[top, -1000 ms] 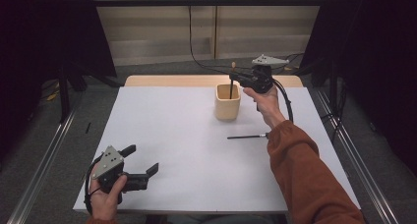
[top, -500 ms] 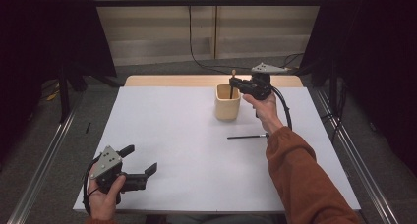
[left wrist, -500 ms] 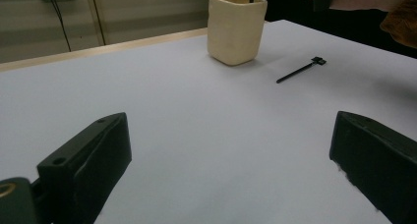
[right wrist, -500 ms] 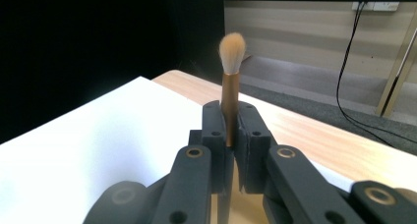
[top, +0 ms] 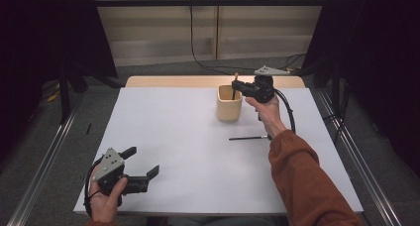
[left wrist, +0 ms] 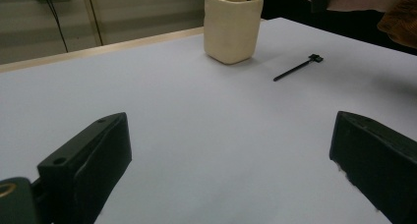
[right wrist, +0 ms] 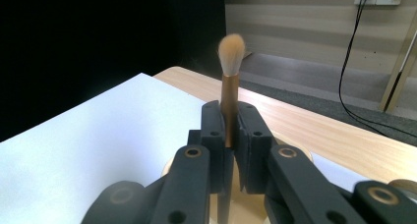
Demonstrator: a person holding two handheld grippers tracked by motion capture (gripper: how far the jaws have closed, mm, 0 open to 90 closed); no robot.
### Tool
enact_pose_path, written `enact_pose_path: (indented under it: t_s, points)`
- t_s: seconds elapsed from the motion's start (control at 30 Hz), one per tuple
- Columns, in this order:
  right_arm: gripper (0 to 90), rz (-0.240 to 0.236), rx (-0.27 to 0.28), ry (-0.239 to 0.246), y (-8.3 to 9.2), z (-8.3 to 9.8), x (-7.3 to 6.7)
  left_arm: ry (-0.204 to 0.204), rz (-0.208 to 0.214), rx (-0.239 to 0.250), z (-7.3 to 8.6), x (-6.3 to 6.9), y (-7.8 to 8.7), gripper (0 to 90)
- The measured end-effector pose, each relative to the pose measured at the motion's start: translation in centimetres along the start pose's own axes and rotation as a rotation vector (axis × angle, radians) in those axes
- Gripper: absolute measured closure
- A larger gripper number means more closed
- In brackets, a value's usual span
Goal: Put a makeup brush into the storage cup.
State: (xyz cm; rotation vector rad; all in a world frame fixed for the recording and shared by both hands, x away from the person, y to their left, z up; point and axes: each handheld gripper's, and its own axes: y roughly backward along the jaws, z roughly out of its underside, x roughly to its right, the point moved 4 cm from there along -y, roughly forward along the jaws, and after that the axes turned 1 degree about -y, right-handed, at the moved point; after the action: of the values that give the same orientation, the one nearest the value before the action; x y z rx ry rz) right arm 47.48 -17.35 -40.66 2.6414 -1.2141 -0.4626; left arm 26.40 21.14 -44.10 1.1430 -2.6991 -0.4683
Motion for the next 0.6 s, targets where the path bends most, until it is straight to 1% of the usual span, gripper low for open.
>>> enact_pose_path:
  t_s: [0.1,0.2,0.3,0.33,0.4,0.43,0.47,0.53,0.6]
  points:
    - [82.9,0.001,0.008,-0.011,0.1,0.2,0.1,-0.001,-0.001,0.001,0.0,0.0,0.0,2.1]
    - [81.8,-0.004,0.005,-0.011,0.2,0.6,0.1,-0.001,0.000,-0.001,0.0,0.1,-0.1,2.2]
    - [76.0,-0.003,0.001,-0.033,0.3,0.9,0.3,-0.001,0.004,0.001,0.0,0.1,-0.2,2.1]
    - [71.8,-0.001,-0.003,-0.038,0.3,1.0,0.3,-0.006,0.000,-0.002,0.0,0.1,-0.2,2.2]
    - [59.4,0.004,-0.008,-0.044,0.5,1.0,0.4,-0.003,0.003,-0.002,0.0,0.1,-0.2,2.1]
    - [56.4,0.011,-0.006,-0.039,0.6,0.9,0.3,-0.005,0.001,-0.001,0.0,0.1,-0.2,2.1]
    - [54.4,0.007,-0.001,-0.035,0.7,0.8,0.2,-0.006,-0.002,-0.002,0.0,0.1,-0.2,2.2]
    - [43.3,0.011,0.002,-0.023,0.9,0.6,0.2,-0.007,0.002,0.001,0.0,0.1,-0.2,2.2]
    - [36.4,0.021,-0.001,-0.014,1.2,0.5,0.2,-0.008,-0.001,-0.003,0.0,0.1,-0.1,2.1]
